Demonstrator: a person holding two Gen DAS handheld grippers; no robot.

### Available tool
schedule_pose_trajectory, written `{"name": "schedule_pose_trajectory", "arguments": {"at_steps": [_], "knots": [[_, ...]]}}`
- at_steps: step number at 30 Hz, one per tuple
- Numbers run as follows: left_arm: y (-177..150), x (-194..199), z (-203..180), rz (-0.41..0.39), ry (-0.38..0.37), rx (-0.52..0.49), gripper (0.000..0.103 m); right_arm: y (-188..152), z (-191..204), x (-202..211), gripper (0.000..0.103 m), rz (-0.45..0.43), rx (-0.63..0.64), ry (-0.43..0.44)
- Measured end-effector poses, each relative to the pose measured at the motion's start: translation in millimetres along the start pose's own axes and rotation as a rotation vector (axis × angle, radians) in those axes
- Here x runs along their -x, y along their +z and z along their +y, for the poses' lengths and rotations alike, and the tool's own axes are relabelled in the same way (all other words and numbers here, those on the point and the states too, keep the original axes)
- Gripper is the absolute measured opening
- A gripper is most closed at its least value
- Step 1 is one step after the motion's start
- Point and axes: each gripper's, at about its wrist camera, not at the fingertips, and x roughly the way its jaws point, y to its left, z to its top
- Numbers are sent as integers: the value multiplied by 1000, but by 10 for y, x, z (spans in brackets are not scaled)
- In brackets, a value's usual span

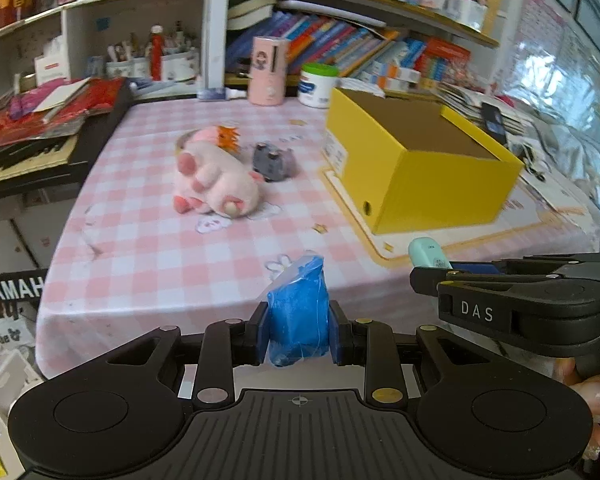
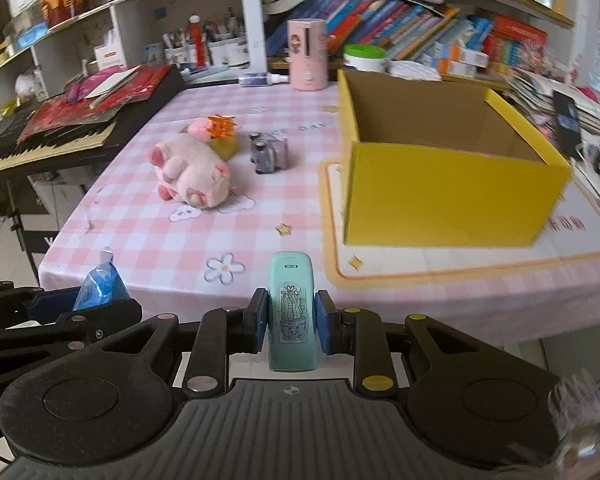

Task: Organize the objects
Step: 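Lift the blue bag and mint-green eraser toward the yellow box with both tools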

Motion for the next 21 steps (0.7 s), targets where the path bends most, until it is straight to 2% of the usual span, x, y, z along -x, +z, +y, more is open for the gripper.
{"name": "schedule_pose_trajectory", "arguments": {"at_steps": [8, 21], "knots": [[-34, 6, -265, 5, -79, -71, 27, -252, -195, 258, 23, -5, -73, -70], [29, -182, -787, 40, -212, -221, 27, -477, -703, 538, 23, -6, -228, -205]]}}
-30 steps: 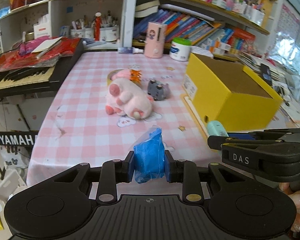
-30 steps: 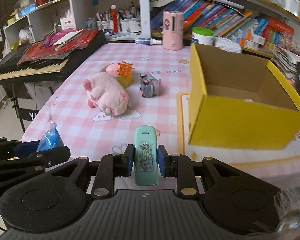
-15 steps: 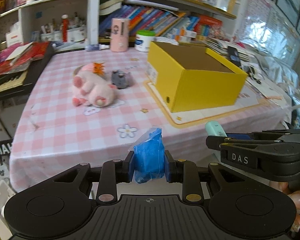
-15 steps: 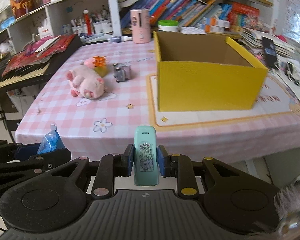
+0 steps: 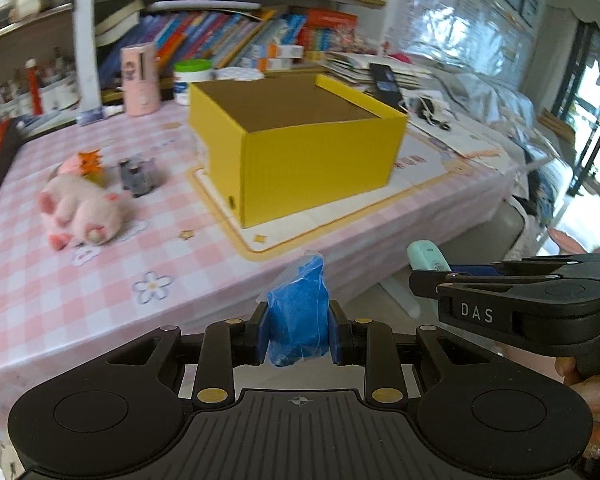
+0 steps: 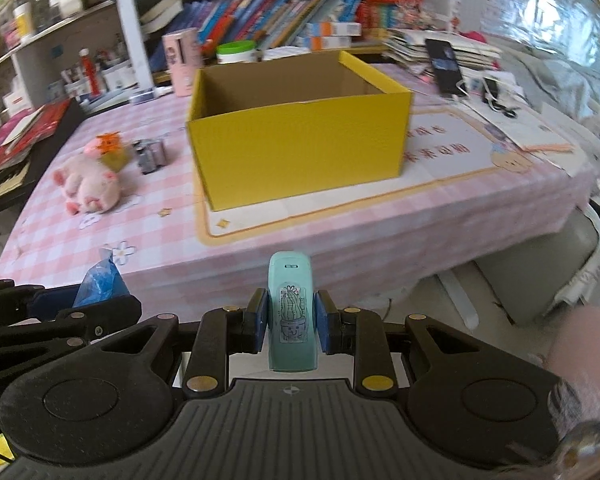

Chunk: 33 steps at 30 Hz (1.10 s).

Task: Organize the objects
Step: 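Lift the blue bag and mint-green eraser toward the yellow box with both tools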

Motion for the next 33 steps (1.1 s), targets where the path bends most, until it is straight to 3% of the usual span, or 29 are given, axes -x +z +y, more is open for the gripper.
{"name": "schedule_pose_trajectory", "arguments": {"at_steps": [14, 20, 25, 33], "knots": [[234, -276, -80, 10, -12, -14, 27, 198, -253, -199, 23, 16, -28, -19], [458, -371, -132, -41, -15, -40, 27, 393, -337, -338, 23, 11, -20, -18], [745, -487, -105, -74, -58, -1, 27, 682, -422, -430, 23, -34, 1, -9], [1339, -703, -125, -166, -14, -7, 27, 1353, -601, -519, 23, -151, 23, 33]]}}
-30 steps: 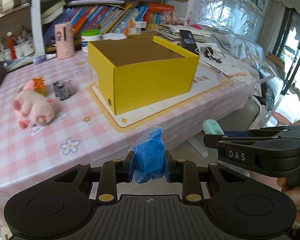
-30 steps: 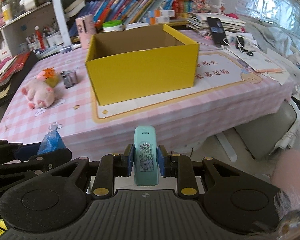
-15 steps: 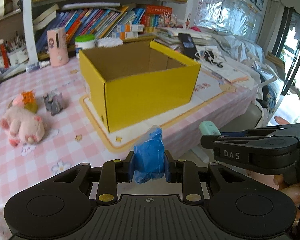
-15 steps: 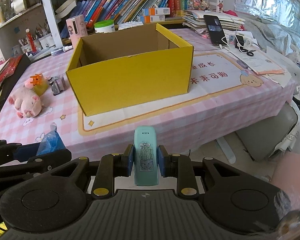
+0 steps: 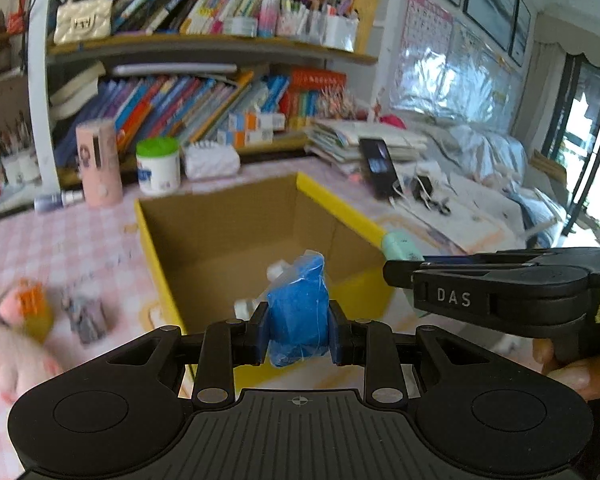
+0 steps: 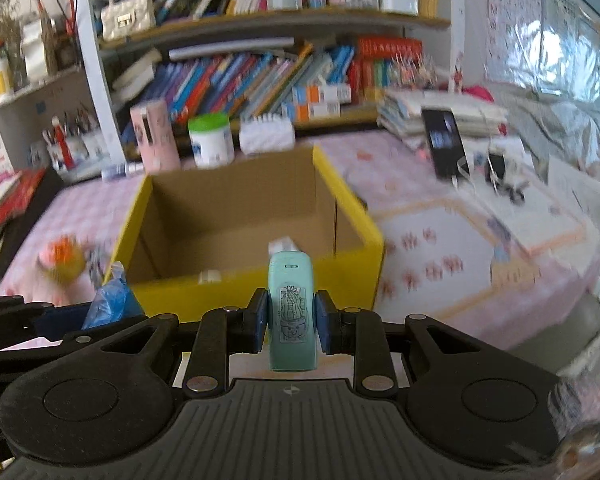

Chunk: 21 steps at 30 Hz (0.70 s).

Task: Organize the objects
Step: 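Lift the blue bag and mint-green eraser toward the yellow box with both tools, then open both tools to drop the bag and eraser into the yellow box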

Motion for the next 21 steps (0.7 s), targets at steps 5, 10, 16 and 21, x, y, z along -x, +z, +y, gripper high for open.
{"name": "schedule_pose_trajectory", "arguments": {"at_steps": [5, 10, 16, 21], "knots": [[214, -307, -1, -1, 64, 3, 27, 402, -91, -238, 23, -35, 68, 46], [319, -735, 27, 56, 108, 21, 27, 707, -127, -671, 23, 0, 146, 92], [291, -1211, 58, 173, 118, 86, 27, 930, -77, -1277, 23, 109, 281, 141], [261, -1436, 30, 247, 137, 78, 27, 1053, -103, -1702, 23, 219, 328, 181]]}}
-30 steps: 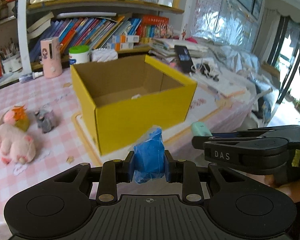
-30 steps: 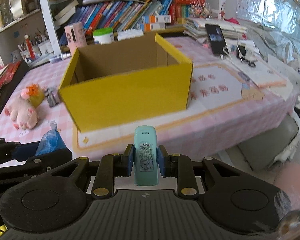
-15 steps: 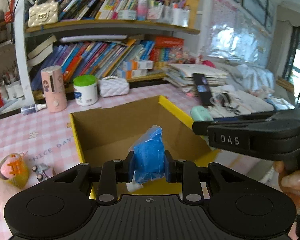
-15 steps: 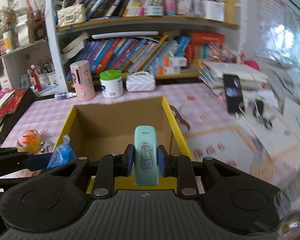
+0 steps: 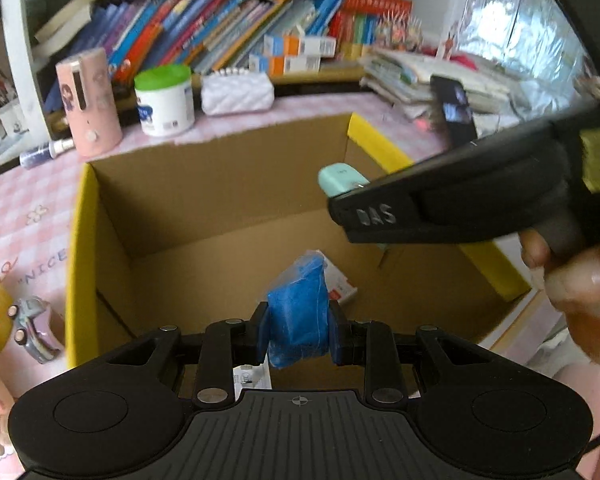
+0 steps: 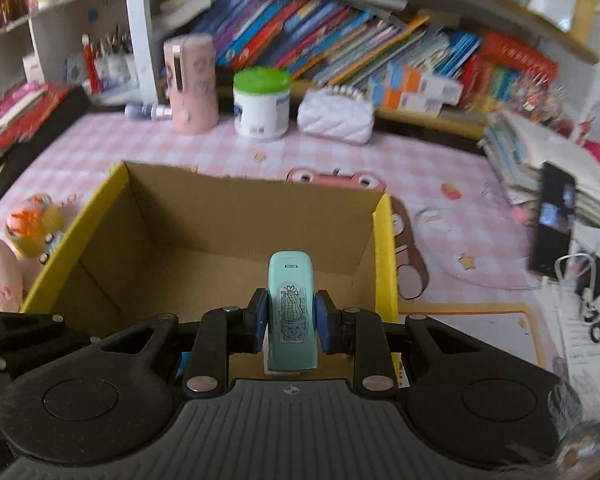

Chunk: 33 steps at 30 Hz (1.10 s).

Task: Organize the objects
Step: 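Open both tools to drop the bag and eraser into the yellow box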

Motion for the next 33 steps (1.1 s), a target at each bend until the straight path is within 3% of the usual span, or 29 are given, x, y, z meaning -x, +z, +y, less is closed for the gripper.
{"name": "schedule_pose_trajectory", "arguments": {"at_steps": [6, 16, 20, 25, 28, 33], "knots": [[27, -147, 0, 68, 12, 27, 27, 67, 25, -326, 23, 94, 78, 44], [25, -164, -55, 50, 42, 27, 30, 84, 85, -571, 23, 179, 123, 101], [26, -136, -67, 34, 45, 30, 42, 90, 72, -585, 23, 178, 119, 102], [10, -86, -69, 16, 67, 36, 49, 69, 54, -594, 24, 182, 105, 108], [2, -14, -56, -4, 68, 46, 62, 43, 49, -565, 29, 176, 94, 103], [-26, 165, -87, -59, 75, 48, 67, 39, 36, -373, 29, 122, 64, 105]]}}
